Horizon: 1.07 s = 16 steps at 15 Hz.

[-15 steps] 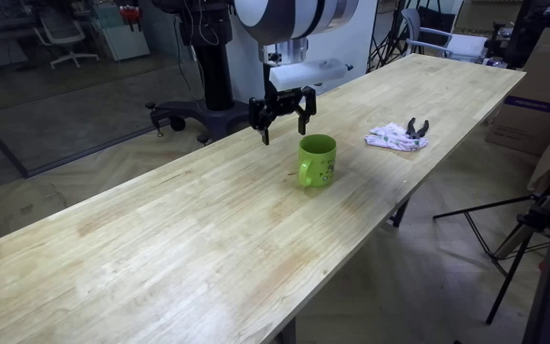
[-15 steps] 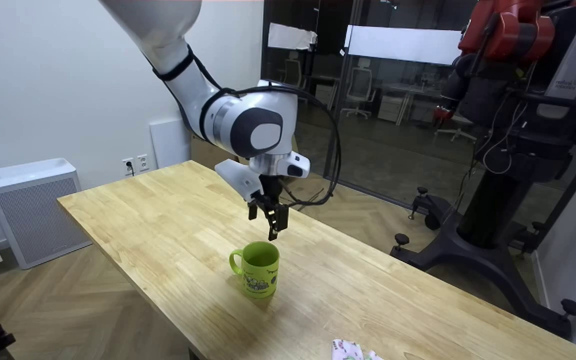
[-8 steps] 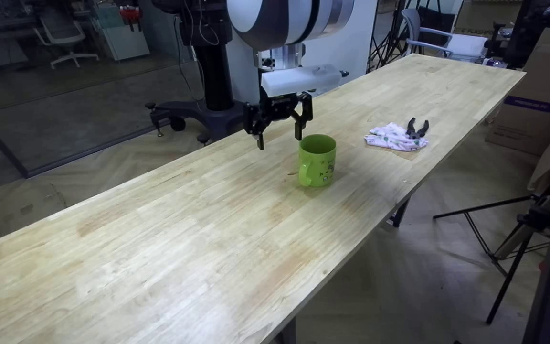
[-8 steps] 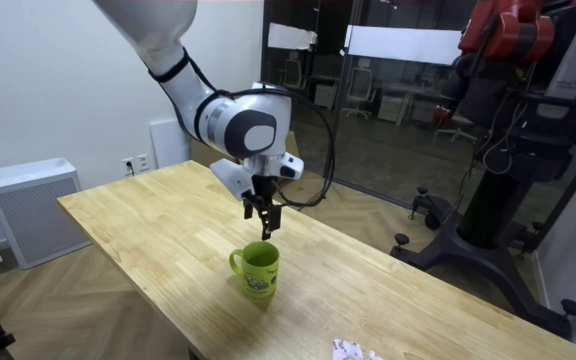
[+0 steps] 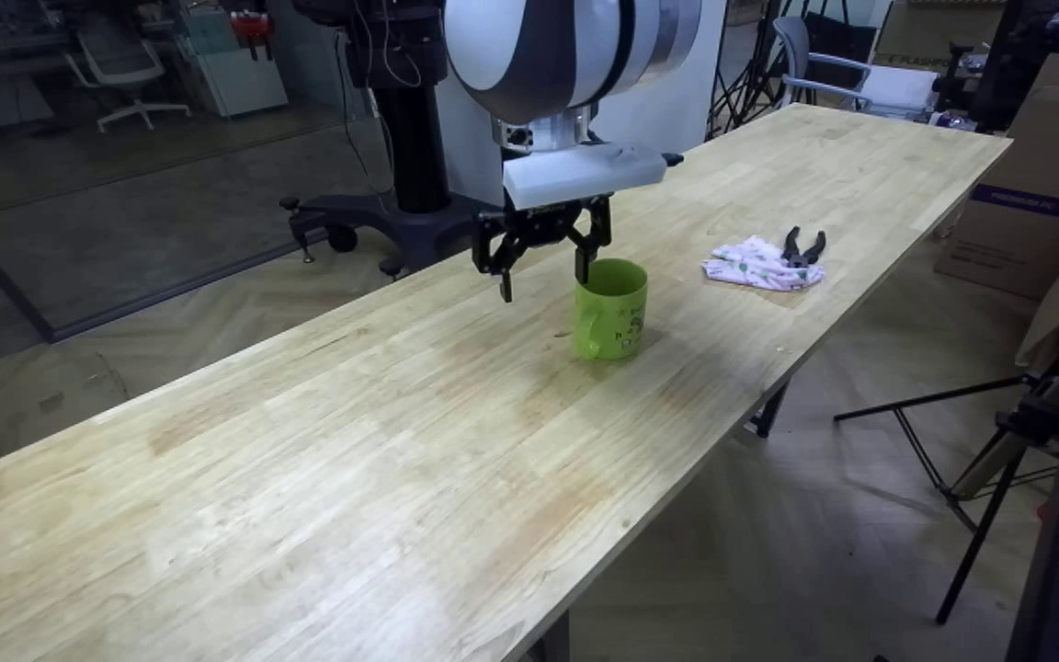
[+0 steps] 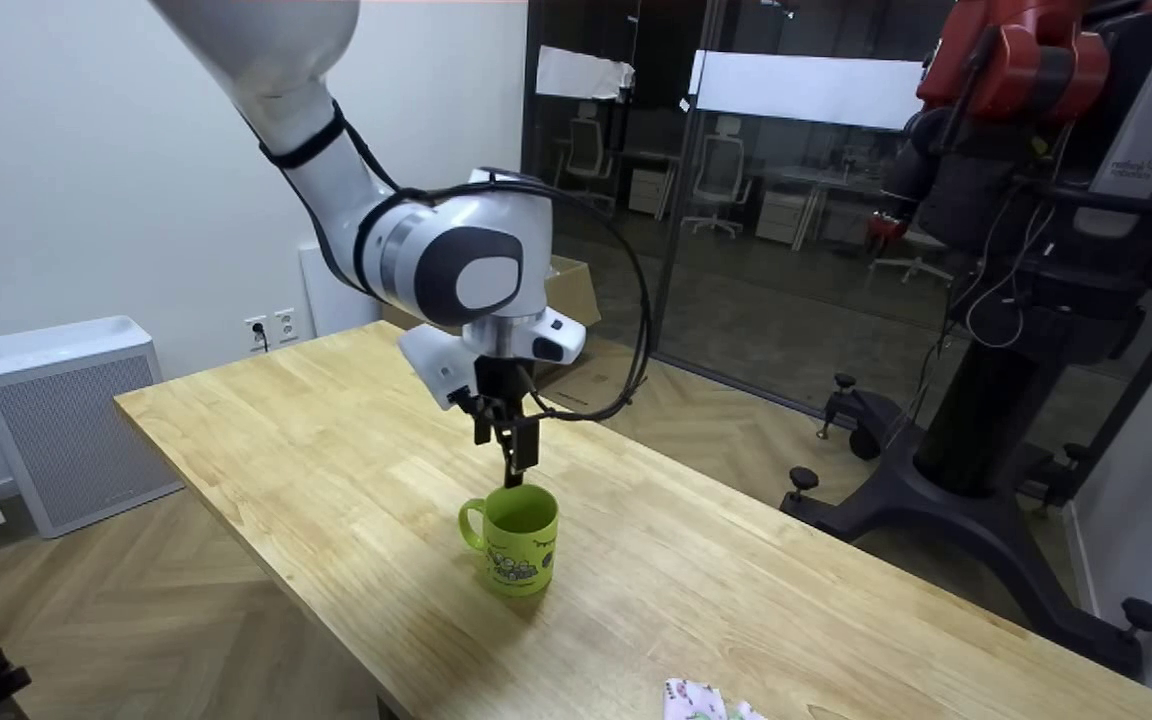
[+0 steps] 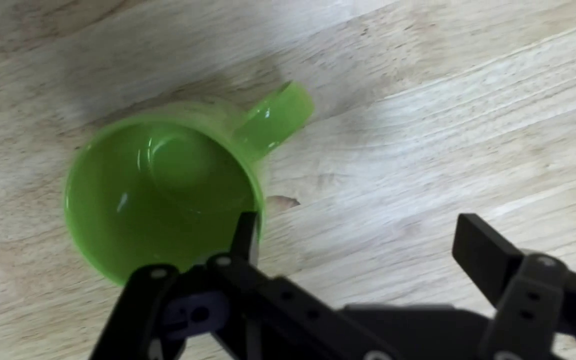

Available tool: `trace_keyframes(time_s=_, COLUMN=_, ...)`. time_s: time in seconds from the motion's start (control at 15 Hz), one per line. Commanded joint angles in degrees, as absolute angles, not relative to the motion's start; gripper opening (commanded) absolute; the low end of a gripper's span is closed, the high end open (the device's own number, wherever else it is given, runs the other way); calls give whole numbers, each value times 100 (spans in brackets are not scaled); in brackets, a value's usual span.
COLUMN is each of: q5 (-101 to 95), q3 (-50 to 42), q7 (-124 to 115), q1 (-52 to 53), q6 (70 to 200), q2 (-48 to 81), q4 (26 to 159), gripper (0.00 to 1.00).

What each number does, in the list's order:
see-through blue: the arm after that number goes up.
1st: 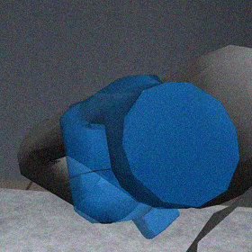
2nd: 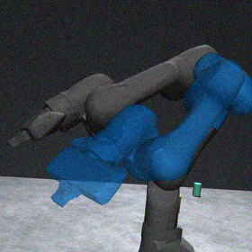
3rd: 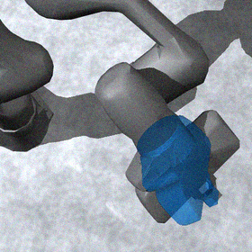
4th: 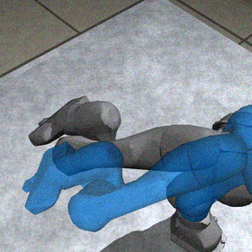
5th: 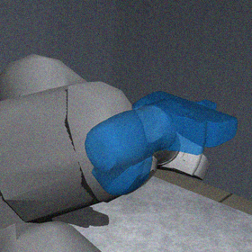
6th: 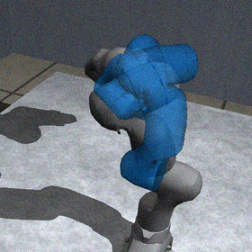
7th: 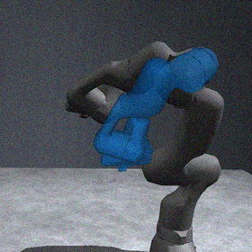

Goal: Move the mug forward

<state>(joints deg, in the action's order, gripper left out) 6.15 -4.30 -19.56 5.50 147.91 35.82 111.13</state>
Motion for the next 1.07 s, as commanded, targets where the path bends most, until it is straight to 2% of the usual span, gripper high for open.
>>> trace_keyframes(time_s=0.0, q5=663, q3=-542, q7=-2418, q1=704, q6=15110, q2=3214, q4=11697, gripper=100)
trace_keyframes(time_s=0.67, q5=786, q3=-418, q7=-1738, q1=318, q6=16072, q2=2986, q4=12609, gripper=100)
trace_keyframes(time_s=0.73, q5=784, q3=-367, q7=-1527, q1=228, q6=16146, q2=3010, q4=12619, gripper=75)
trace_keyframes(time_s=0.8, q5=770, q3=-349, q7=-1371, q1=175, q6=16197, q2=3018, q4=12637, gripper=73)
trace_keyframes(time_s=1.0, q5=700, q3=-315, q7=-948, q1=53, q6=16289, q2=2991, q4=12718, gripper=51)
